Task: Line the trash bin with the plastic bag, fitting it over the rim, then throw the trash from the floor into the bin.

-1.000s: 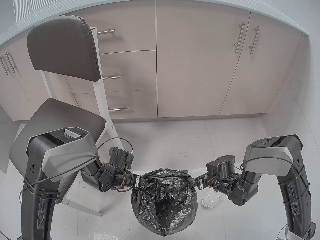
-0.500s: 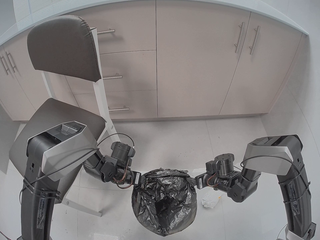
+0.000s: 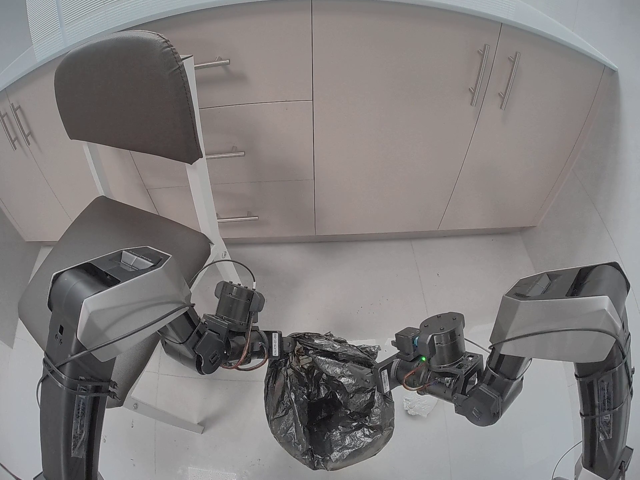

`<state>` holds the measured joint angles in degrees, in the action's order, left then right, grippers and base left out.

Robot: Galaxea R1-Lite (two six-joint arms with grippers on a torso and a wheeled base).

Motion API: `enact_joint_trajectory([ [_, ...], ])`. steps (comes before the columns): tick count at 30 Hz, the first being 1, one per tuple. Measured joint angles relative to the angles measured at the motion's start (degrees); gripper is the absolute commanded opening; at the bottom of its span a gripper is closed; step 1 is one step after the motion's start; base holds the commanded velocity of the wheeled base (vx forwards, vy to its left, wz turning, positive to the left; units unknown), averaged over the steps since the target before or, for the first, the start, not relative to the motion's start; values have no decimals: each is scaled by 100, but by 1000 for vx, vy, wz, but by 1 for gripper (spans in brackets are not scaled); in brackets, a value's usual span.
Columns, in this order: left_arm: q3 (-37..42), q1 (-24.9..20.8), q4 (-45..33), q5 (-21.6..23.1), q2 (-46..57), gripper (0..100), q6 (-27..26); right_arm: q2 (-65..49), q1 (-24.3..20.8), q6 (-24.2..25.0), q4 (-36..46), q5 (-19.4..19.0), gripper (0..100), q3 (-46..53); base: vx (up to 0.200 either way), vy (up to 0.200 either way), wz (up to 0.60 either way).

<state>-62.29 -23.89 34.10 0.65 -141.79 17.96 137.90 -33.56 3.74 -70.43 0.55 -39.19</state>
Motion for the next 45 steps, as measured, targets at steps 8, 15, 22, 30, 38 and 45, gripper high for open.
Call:
enact_joint_trajectory([
  [8,193,-22,104,-13,9,100,35,94,-351,-7,-621,286,100,226,0,0,0],
  [15,227,-27,105,-27,9,100,32,441,-191,-20,-708,379,100,33,0,0,0],
  [22,234,-27,115,-29,11,100,29,675,-45,-52,-655,390,100,-234,0,0,0],
  [30,235,-28,115,-32,13,100,22,766,40,-73,-276,383,100,-610,0,0,0],
  [38,238,-28,115,-32,15,100,7,833,254,-216,194,385,100,-1168,0,0,0],
  [45,251,-28,107,-29,24,100,7,926,390,-241,496,372,100,-1537,0,0,0],
])
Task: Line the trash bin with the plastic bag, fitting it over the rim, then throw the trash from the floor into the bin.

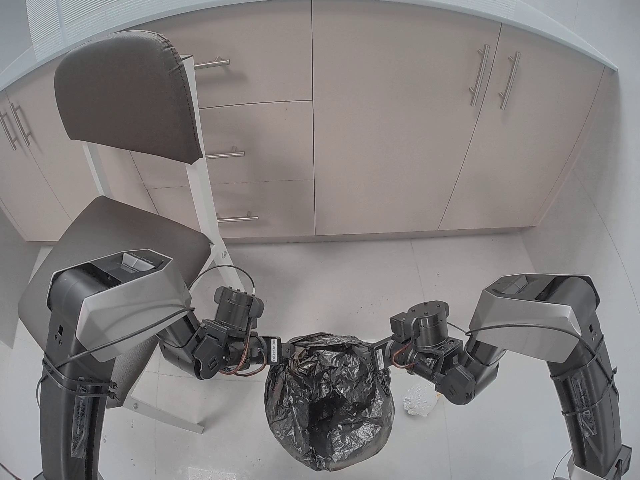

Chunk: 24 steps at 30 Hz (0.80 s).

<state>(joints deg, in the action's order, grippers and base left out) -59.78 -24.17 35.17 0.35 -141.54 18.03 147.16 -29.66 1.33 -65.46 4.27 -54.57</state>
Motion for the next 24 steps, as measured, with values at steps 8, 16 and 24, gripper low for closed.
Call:
enact_joint_trajectory([
  [8,17,1,5,7,1,100,-9,182,310,28,961,-263,100,-662,0,0,0],
  [16,20,1,7,5,1,100,-20,177,489,244,2102,-850,100,-1079,0,0,0],
  [24,24,1,7,0,0,100,-27,77,568,274,2786,-1247,100,-1280,0,0,0],
])
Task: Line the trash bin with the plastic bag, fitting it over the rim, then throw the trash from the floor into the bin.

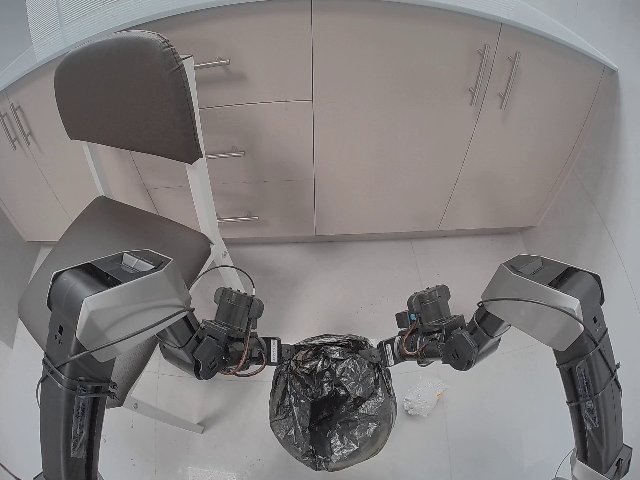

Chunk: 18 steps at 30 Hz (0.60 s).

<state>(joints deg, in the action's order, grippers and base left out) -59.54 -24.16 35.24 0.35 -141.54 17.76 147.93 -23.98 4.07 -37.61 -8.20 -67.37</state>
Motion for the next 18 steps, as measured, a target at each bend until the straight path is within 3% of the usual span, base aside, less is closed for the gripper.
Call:
enact_joint_trajectory([
  [6,-5,0,0,-2,-2,100,5,-102,30,-41,-21,-13,100,133,0,0,0],
  [12,-5,-1,-2,-2,-5,100,5,-480,-82,-44,-271,13,100,1036,0,0,0],
  [18,-5,-1,-2,-6,-5,100,5,-730,-204,38,-1488,364,100,1976,0,0,0],
])
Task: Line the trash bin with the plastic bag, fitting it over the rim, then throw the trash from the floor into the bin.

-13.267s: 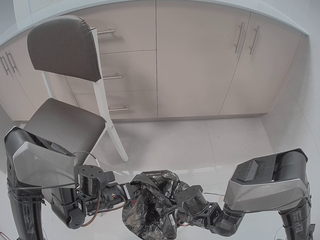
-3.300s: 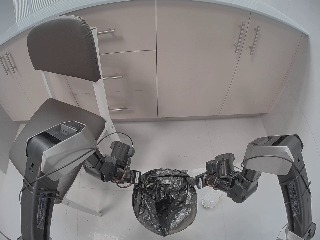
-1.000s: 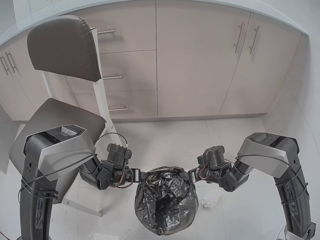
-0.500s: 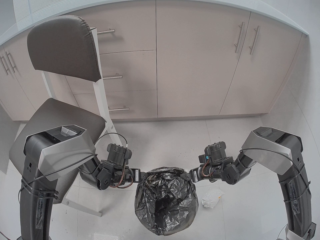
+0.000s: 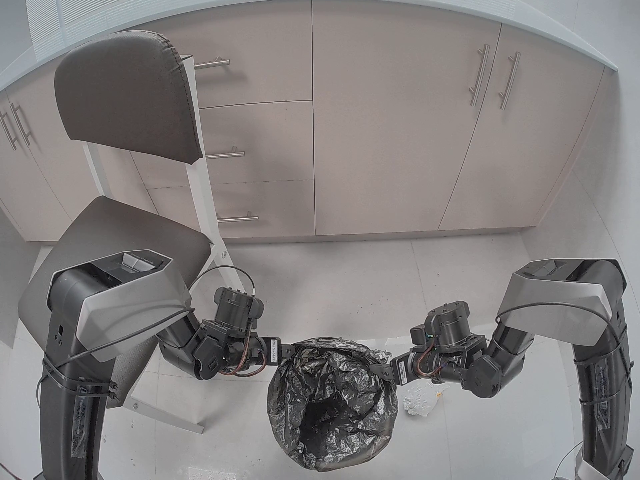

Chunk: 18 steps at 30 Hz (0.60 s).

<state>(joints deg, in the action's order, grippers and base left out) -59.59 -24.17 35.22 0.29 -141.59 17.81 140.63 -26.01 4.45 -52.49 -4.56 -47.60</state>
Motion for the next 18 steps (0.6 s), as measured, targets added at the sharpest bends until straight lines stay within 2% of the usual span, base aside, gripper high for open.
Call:
enact_joint_trajectory([
  [5,0,0,2,-2,-5,100,-2,79,20,107,-364,268,100,296,0,0,0],
  [10,0,1,2,-5,-9,100,-7,182,325,129,-127,262,100,166,0,0,0],
  [18,0,1,2,-9,-13,100,-7,245,533,129,208,115,100,-107,0,0,0],
])
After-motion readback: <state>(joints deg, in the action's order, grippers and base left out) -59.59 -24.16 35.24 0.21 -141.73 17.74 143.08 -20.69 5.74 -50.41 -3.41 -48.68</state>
